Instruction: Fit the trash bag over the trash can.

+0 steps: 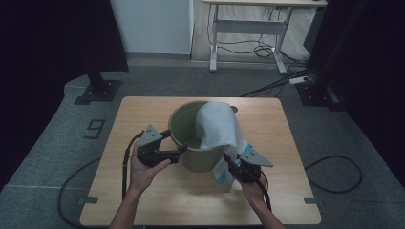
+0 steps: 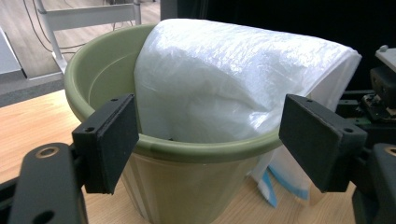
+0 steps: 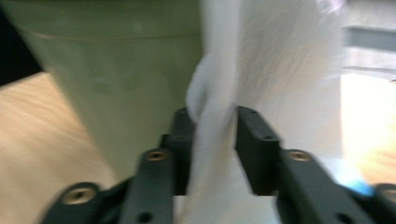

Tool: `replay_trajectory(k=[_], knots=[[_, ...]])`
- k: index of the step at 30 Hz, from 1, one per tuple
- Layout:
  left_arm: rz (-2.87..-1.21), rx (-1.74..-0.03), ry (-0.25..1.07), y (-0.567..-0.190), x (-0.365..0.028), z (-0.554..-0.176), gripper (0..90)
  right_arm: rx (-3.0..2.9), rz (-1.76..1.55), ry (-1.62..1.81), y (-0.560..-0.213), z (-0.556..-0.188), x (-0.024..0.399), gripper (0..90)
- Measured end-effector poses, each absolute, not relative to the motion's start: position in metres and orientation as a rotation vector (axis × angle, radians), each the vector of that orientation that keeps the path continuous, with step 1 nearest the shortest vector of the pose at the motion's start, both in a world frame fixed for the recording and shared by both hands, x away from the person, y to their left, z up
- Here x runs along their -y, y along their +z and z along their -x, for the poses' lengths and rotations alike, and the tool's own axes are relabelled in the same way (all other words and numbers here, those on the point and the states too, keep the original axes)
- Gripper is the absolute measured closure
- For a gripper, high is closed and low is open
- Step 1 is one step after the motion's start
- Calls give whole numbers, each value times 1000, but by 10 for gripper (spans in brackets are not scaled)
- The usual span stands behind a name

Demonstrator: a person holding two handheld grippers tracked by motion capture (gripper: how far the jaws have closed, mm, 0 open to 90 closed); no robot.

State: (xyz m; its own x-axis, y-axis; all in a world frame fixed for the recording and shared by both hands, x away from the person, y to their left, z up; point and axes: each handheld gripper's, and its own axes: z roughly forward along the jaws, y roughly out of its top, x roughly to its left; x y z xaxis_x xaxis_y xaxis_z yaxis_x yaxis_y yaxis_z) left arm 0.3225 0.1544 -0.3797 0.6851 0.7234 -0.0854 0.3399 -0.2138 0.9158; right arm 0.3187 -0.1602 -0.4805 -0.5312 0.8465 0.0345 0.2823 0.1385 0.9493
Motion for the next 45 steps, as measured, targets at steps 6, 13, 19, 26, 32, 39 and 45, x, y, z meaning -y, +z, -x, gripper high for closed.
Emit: replay_trajectory(k=[6, 13, 19, 26, 32, 39, 45], knots=[[-1825, -824, 440, -375, -150, -321, 197, -1826, -1035, 1331, -467, -320, 180, 885], [-1837, -814, 436, -373, -143, -322, 197, -1799, -879, 1291, -418, -318, 191, 886], [-1843, -799, 448, -370, -134, -320, 197, -1813, -792, 1287, -381, -319, 178, 887], [-1845, -788, 424, -370, -127, -320, 196, -1854, -725, 1258, -368, -321, 158, 887], [-1861, -769, 420, -371, -116, -319, 193, -1870, -709, 1242, -367, -323, 148, 886], [-1860, -770, 413, -372, -103, -321, 184, -1888, -717, 1242, -368, -326, 143, 886], [-1819, -817, 413, -370, -91, -327, 187, -1889, -734, 1252, -370, -327, 144, 886]])
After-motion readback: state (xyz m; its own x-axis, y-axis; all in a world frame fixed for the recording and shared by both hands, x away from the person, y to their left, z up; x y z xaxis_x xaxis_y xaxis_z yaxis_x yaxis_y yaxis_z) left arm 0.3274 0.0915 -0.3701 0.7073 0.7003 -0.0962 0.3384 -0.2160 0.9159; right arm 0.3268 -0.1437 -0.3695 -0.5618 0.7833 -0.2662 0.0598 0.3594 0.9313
